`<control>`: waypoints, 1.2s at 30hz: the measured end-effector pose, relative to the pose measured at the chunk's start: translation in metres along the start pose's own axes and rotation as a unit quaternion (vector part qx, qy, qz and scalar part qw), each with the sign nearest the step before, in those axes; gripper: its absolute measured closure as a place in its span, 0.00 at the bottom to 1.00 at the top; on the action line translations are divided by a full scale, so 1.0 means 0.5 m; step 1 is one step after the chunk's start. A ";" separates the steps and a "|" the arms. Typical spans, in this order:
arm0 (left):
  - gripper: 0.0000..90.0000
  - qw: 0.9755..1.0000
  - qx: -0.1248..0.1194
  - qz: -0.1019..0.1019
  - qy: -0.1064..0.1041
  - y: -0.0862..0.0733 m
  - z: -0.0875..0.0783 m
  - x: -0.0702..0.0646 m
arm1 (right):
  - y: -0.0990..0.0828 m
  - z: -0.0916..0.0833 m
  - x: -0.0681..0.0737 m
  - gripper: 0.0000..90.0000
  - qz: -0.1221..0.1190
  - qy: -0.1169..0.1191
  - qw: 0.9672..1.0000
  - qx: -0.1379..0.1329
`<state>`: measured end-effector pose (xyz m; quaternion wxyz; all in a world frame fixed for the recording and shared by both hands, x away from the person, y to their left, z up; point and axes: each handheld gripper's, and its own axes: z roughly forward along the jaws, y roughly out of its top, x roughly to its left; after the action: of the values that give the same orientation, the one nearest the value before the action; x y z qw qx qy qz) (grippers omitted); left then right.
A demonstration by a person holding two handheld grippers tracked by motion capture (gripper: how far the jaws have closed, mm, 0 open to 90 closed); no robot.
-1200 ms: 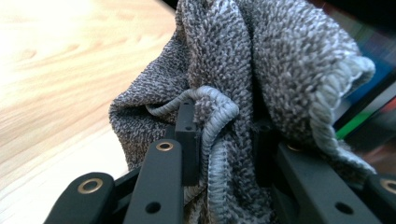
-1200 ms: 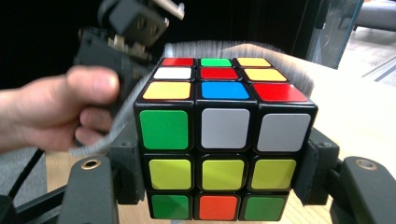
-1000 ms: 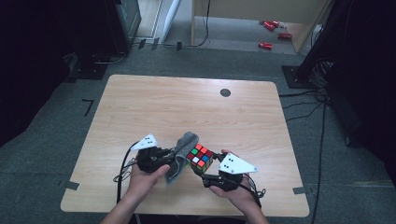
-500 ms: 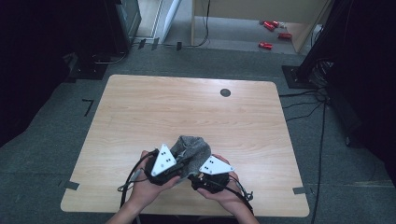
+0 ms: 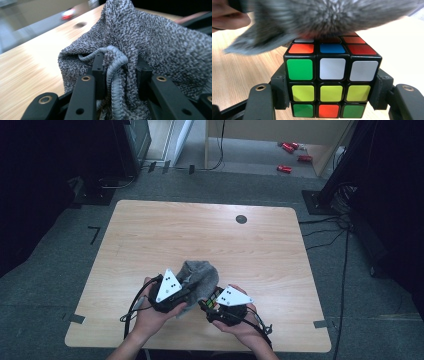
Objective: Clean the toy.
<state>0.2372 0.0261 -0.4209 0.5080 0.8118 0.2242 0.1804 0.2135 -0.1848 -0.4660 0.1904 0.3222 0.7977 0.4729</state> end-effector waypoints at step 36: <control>0.27 0.998 0.067 -0.010 -0.009 -0.060 0.048 0.036 | 0.019 -0.074 -0.062 0.39 0.064 -0.046 0.994 -0.078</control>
<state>0.2595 0.0297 -0.4572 0.4565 0.8430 0.2398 0.1528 0.2166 -0.2264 -0.4397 0.2208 0.3782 0.7263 0.5299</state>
